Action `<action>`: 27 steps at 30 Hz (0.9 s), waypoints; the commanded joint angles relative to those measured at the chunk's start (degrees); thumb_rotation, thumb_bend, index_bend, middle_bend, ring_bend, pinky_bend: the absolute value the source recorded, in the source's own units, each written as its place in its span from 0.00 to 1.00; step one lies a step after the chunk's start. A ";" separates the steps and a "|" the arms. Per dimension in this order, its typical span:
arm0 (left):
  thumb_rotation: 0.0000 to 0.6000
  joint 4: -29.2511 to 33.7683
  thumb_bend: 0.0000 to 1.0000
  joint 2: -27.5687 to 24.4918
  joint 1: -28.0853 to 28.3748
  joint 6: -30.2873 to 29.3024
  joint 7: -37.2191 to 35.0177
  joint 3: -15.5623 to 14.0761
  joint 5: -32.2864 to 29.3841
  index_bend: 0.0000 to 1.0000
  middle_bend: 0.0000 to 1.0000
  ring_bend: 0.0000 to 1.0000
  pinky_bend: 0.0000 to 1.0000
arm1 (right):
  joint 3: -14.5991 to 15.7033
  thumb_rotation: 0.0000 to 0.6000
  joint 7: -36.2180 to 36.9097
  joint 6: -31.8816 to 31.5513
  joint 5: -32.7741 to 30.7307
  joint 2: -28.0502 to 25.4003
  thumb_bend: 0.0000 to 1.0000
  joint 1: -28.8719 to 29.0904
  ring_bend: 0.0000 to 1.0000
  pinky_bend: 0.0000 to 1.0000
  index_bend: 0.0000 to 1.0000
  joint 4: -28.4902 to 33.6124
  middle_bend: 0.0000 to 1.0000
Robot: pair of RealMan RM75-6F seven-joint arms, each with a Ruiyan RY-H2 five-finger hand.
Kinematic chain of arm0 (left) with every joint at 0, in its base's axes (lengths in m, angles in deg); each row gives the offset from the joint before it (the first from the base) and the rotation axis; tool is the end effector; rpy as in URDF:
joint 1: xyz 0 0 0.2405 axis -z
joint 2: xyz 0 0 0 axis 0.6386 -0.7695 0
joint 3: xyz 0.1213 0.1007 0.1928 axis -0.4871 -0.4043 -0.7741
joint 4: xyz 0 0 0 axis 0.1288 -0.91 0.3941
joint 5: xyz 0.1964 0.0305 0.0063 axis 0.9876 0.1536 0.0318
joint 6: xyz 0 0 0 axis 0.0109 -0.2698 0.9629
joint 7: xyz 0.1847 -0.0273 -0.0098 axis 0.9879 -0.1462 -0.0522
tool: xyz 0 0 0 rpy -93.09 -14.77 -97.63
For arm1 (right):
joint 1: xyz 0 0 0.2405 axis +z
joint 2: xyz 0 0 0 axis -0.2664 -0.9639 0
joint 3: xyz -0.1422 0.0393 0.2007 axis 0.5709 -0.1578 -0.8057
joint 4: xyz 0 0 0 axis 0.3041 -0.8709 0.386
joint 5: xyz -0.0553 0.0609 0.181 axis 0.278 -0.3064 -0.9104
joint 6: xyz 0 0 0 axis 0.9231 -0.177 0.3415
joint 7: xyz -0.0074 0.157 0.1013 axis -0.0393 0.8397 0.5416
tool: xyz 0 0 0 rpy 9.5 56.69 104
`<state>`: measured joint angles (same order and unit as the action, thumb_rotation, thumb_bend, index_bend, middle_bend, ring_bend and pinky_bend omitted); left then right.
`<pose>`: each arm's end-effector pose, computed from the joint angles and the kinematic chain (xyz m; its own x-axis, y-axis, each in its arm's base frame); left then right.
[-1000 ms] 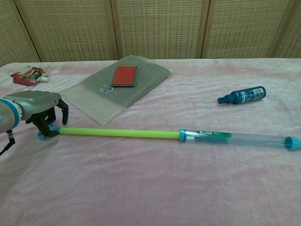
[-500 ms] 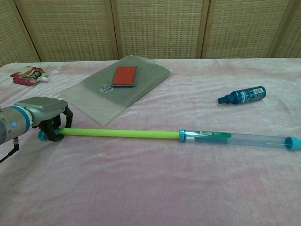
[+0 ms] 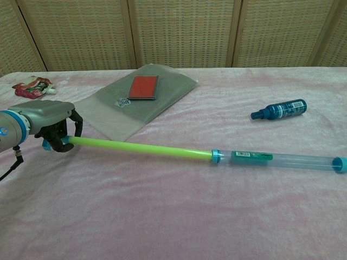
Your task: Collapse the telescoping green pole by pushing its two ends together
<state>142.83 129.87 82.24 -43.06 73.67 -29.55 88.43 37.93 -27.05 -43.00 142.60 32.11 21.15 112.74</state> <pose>-0.1909 0.3678 -0.0282 0.5576 0.3759 0.7401 0.8207 -0.1157 -0.5596 -0.2867 -0.2255 0.1349 0.2677 -0.0378 0.9628 -0.9629 -0.0446 0.2660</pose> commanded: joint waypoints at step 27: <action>1.00 23.00 0.74 -15.14 3.54 -9.05 1.75 5.60 -8.18 0.85 0.91 0.81 0.75 | -4.09 1.00 -22.85 0.04 -3.63 -5.19 0.27 2.47 0.89 0.62 0.25 24.31 0.93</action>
<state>165.69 114.87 85.70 -52.04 75.47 -24.01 80.38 34.70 -46.85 -43.68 141.42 27.56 23.15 134.29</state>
